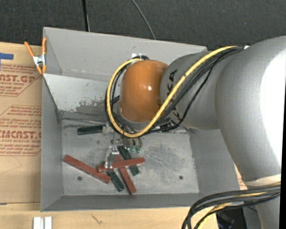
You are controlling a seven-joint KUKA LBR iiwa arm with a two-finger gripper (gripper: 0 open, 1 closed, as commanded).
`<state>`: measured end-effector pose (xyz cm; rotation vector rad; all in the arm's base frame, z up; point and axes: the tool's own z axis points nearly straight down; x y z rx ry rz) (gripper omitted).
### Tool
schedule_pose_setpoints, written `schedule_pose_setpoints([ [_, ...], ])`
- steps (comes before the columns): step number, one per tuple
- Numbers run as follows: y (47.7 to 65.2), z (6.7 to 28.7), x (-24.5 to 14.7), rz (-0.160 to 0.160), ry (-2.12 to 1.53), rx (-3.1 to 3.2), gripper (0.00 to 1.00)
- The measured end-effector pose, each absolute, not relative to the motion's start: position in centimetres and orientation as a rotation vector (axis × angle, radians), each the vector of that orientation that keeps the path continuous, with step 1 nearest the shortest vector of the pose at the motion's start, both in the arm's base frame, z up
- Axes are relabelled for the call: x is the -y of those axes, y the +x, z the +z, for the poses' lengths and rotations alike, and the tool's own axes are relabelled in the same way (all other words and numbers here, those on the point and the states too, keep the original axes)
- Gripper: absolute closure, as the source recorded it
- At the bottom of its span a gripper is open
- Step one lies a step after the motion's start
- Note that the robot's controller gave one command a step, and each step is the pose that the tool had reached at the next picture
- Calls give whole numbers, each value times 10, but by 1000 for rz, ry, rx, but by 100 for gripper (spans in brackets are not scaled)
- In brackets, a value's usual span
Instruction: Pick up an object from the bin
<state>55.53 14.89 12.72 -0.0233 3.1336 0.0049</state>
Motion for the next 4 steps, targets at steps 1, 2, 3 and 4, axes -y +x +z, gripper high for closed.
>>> schedule_pose_setpoints([
  [1,503,76,-155,8,-331,-3110,100],
  [2,503,76,-155,8,-331,-3110,100],
  [3,524,207,-152,2,-356,-3118,100],
  [4,524,206,-152,2,-355,-3120,100],
])
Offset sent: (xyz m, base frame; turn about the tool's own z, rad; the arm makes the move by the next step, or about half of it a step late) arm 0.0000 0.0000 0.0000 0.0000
